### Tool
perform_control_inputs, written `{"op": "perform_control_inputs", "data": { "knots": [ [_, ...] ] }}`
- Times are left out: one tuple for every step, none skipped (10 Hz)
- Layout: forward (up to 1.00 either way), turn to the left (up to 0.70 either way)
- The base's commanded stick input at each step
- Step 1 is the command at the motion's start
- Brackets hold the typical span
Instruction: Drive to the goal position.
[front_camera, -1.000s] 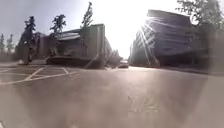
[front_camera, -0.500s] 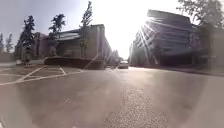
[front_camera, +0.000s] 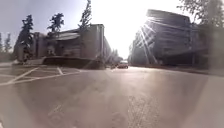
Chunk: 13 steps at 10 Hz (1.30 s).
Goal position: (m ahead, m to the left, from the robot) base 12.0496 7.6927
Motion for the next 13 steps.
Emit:
{"op": "perform_control_inputs", "data": {
  "knots": [
    [0.70, 0.00],
    [0.70, 0.00],
    [0.70, 0.00],
    [0.70, 0.00],
    [0.70, 0.00],
    [0.70, 0.00],
    [0.70, 0.00],
    [0.70, 0.00],
    [0.70, 0.00],
    [0.70, 0.00],
    [0.70, 0.00],
    [0.70, 0.00],
    [0.70, 0.00]
  ]
}}
